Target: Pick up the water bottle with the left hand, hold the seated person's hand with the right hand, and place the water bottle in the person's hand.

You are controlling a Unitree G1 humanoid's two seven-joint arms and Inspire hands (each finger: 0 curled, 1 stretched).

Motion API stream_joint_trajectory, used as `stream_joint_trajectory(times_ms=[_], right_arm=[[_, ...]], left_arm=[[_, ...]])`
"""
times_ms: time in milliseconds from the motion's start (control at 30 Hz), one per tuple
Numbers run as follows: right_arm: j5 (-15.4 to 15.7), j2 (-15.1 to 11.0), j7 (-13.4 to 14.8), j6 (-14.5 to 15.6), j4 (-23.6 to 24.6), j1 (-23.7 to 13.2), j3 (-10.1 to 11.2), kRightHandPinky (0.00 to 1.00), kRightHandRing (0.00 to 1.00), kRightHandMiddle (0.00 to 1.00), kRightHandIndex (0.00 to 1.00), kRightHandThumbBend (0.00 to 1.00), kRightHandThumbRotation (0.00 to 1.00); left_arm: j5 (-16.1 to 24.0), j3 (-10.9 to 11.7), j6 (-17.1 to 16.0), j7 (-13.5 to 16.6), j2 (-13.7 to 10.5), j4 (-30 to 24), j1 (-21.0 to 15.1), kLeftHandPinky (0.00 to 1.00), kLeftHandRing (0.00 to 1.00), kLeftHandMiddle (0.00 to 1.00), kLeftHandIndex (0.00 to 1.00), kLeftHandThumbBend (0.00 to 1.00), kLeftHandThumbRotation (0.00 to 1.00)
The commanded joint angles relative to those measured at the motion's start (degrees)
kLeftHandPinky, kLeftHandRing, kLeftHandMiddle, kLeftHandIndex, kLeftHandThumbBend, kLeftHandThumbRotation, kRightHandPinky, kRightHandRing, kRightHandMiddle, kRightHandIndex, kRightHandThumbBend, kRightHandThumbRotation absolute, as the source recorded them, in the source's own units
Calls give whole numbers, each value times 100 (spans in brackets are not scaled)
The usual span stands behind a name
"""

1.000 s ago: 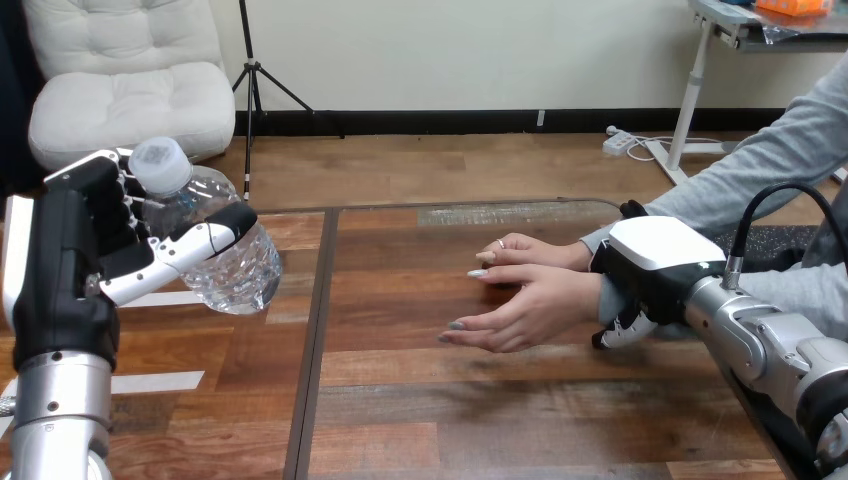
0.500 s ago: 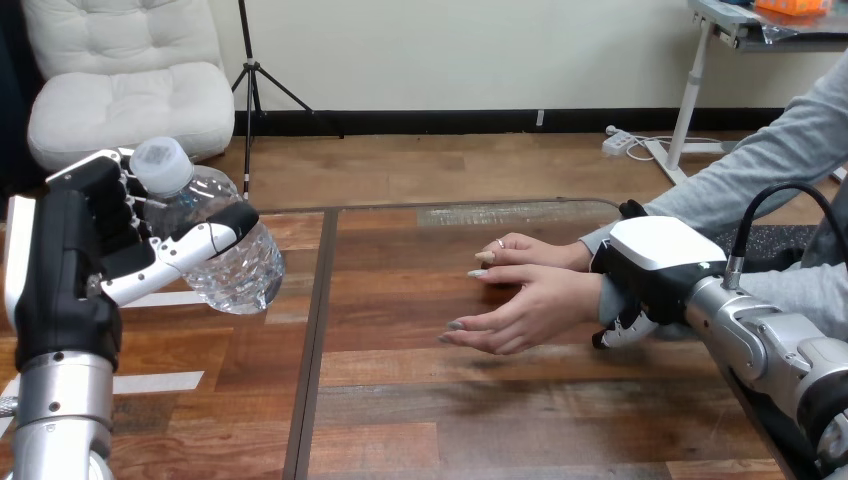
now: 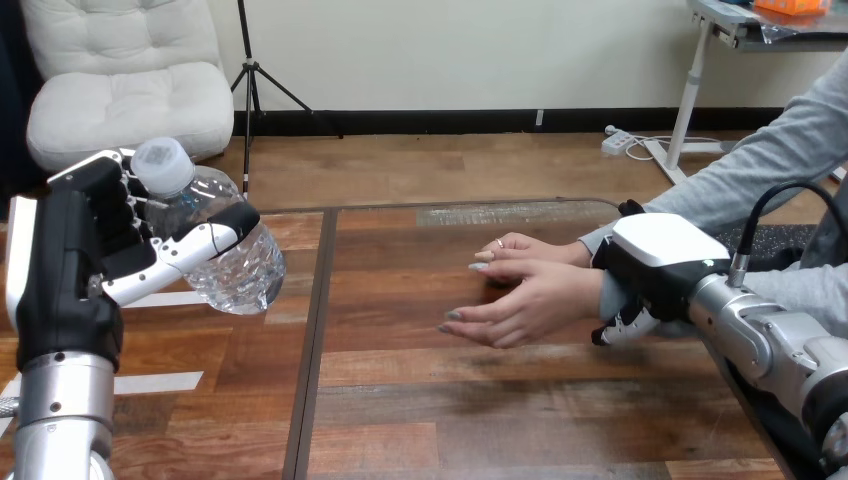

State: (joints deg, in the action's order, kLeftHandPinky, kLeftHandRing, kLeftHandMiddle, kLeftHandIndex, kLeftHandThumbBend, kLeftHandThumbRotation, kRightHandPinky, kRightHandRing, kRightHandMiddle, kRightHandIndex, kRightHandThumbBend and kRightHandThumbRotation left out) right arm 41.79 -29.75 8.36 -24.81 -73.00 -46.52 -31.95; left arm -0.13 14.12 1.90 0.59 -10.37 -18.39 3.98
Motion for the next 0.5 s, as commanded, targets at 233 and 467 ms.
stream_joint_trajectory(times_ms=[233,467], right_arm=[[-378,-98,55,-223,232,-335,414,12,18,25,28,62,0],[-394,-146,98,-329,279,-376,436,13,19,25,27,63,0]], left_arm=[[-25,-7,-127,30,-20,-135,-323,28,34,39,40,69,0],[-5,-20,-64,54,-7,-175,-326,28,34,39,40,69,0]])
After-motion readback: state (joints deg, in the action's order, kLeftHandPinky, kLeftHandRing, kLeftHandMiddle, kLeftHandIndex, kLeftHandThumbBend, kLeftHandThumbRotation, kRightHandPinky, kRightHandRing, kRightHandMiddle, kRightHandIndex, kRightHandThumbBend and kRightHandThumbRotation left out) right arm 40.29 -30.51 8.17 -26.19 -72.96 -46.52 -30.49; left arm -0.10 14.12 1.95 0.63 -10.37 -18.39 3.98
